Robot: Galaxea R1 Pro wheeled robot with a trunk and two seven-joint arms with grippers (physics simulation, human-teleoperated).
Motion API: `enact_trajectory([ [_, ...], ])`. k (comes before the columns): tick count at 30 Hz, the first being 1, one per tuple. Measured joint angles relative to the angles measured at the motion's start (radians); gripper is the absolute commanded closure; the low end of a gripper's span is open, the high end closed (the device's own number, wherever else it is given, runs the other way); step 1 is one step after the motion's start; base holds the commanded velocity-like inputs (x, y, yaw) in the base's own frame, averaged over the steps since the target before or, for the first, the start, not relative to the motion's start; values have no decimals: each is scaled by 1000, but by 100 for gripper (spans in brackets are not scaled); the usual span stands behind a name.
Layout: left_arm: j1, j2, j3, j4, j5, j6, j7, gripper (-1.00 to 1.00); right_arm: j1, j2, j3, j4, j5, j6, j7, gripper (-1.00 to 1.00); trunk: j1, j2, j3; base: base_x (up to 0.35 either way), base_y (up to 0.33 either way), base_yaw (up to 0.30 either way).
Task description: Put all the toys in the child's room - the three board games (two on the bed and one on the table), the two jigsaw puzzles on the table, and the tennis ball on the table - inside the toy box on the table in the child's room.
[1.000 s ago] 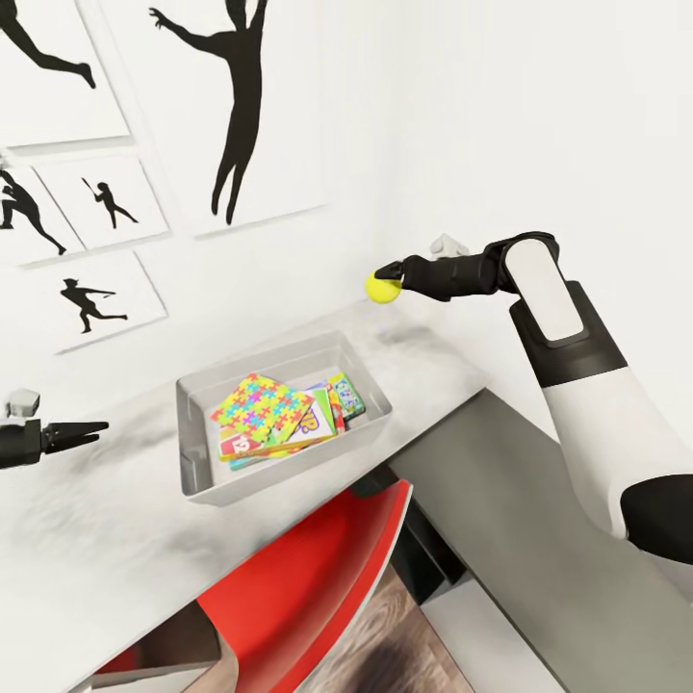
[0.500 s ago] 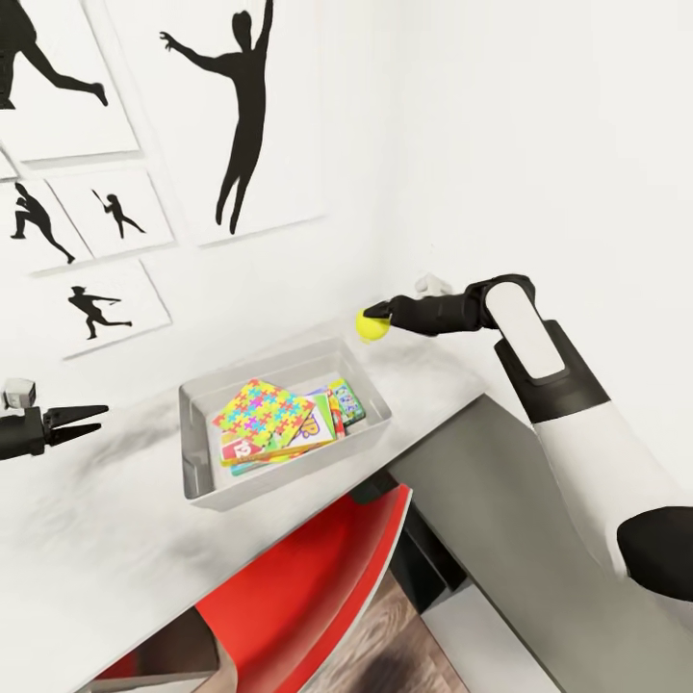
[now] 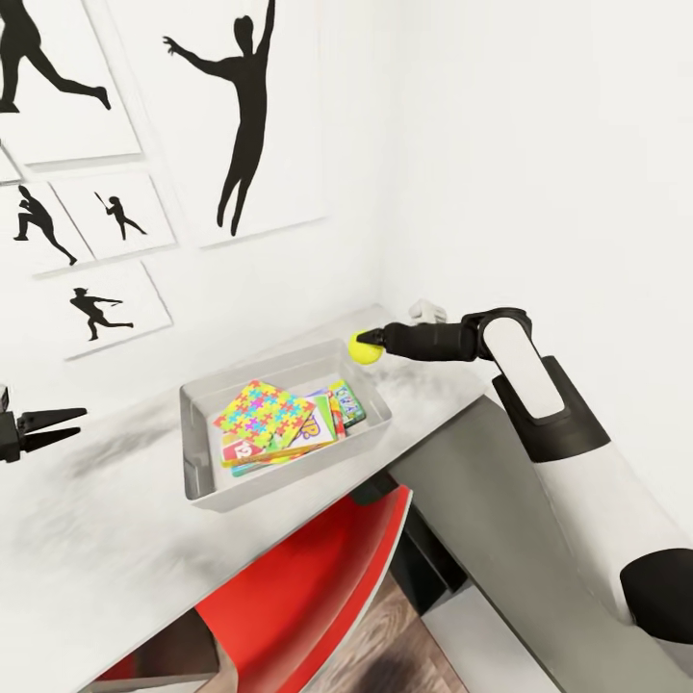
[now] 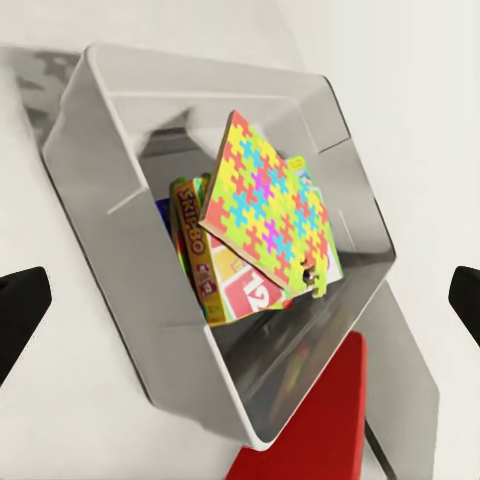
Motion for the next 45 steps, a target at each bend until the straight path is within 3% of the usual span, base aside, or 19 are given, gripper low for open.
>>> enact_trajectory([
  [9, 0, 8, 0, 0, 0, 0, 0, -100, 1, 0, 0, -1, 0, 0, 0, 100, 0, 0, 1, 0, 215, 35],
  [27, 0, 9, -1, 0, -2, 0, -1, -100, 0, -1, -1, -2, 0, 0, 0, 100, 0, 0, 6, 0, 10, 36],
  [40, 0, 9, -9, -5, -3, 0, -1, -100, 2, -8, -1, -28, -3, 0, 1, 100, 0, 0, 25, 0, 0, 0],
  [45, 0, 9, -29, -6, -4, -1, -1, -100, 9, -12, -1, -63, -3, 0, 2, 100, 0, 0, 34, 0, 0, 0],
])
